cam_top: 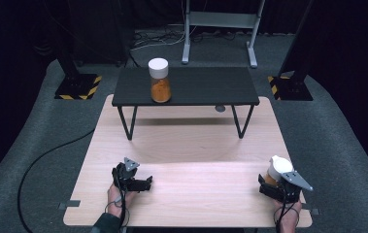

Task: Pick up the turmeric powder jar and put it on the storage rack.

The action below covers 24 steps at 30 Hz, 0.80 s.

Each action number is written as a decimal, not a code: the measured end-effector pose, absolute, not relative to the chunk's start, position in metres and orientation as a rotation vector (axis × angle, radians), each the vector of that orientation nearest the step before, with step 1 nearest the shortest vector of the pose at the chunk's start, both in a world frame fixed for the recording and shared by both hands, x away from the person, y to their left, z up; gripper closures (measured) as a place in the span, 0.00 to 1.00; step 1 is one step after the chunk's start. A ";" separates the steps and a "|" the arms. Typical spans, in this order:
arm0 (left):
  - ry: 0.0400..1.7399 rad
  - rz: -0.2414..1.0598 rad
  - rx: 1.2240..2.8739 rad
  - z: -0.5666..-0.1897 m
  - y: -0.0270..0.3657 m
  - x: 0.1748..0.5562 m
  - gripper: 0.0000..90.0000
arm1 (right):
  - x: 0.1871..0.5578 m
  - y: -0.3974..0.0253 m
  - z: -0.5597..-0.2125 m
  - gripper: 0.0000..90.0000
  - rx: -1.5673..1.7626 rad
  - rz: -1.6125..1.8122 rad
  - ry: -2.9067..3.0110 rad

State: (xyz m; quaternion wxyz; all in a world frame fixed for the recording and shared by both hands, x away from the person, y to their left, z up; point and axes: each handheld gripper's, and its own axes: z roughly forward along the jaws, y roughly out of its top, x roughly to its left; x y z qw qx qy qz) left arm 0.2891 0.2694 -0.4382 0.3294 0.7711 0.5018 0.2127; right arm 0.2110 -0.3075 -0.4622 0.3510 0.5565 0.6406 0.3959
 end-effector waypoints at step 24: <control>1.313 0.553 2.019 -0.438 0.269 0.291 0.00 | 0.210 -0.326 -0.461 0.25 1.415 1.095 1.676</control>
